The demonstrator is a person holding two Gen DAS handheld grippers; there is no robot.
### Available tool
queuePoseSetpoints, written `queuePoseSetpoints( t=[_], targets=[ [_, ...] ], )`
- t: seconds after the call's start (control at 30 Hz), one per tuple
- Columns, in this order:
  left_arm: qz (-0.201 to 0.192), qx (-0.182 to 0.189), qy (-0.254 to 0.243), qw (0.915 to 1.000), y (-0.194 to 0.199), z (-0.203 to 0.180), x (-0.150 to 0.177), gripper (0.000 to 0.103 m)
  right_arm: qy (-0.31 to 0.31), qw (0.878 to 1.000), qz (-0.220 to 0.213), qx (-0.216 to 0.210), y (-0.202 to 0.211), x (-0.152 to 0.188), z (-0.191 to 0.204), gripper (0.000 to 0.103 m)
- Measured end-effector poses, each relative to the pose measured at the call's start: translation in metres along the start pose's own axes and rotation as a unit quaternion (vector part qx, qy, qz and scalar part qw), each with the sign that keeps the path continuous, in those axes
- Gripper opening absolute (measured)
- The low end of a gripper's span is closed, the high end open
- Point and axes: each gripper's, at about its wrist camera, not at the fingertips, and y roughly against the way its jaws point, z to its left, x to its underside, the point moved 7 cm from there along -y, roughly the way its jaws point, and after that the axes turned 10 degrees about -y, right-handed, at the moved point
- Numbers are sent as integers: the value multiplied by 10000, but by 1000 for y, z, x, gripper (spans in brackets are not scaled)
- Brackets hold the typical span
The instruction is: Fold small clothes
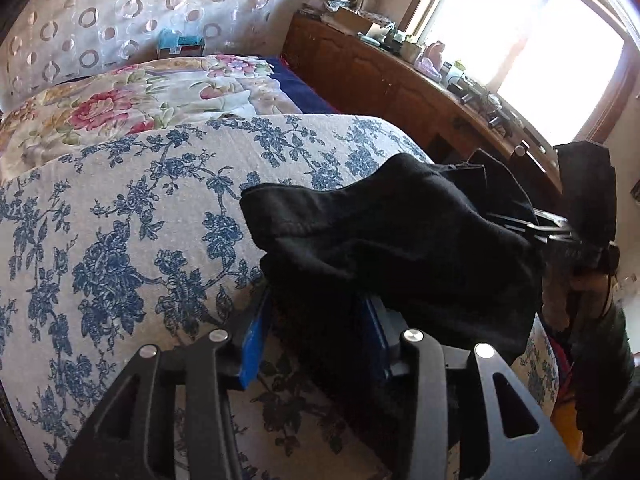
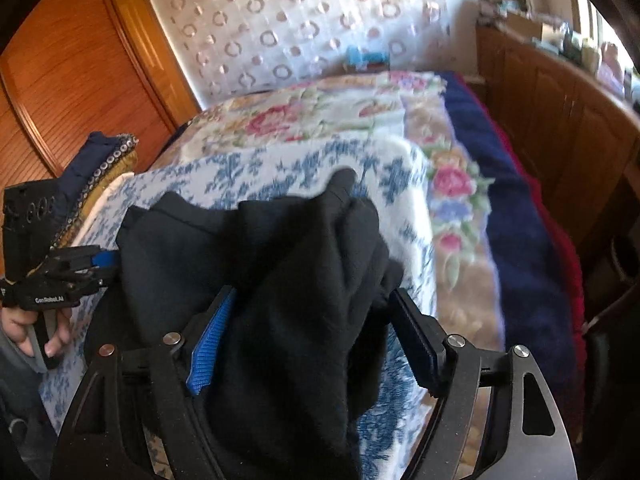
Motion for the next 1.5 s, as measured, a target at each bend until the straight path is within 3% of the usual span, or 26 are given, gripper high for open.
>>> queuePoseSetpoints(
  t=[0.13,0.23,0.3,0.37,0.53,0.7,0.83,0.97,1.1,1.23,1.5],
  targets=[
    [-71,209,232,9995,0,3,-2,39,11,10000,-12,-62,0,3,4,80],
    [-79,400,233,9989,-2,-1,-1,19,60,10000,-22,-61,1,5,5,75],
    [-179,425,162,9988,3,-4,-1,12,113,9999,0,-86,1,7,7,69],
    [-343,442,115,9984,12,-9,-4,10,139,9998,4,-127,2,9,8,66],
    [-782,546,-40,9954,50,-17,-16,9,305,9993,37,-219,5,12,15,30],
    [-1187,428,-85,9920,106,-8,-21,9,430,9977,-295,-425,32,4,46,26],
    [-1231,112,-18,9923,130,16,-15,9,524,9956,-288,-727,33,0,78,25],
    [-968,-165,82,9951,111,41,2,9,605,9951,-189,-764,11,-1,95,29],
    [-787,-282,177,9963,93,54,17,9,645,9975,-239,-155,-9,-5,94,57],
    [-689,-279,211,9970,80,59,22,10,501,9985,-197,-21,-12,-4,84,77],
    [-458,-252,286,9982,61,67,29,10,-32,9990,339,-276,-32,15,69,79]
  ],
)
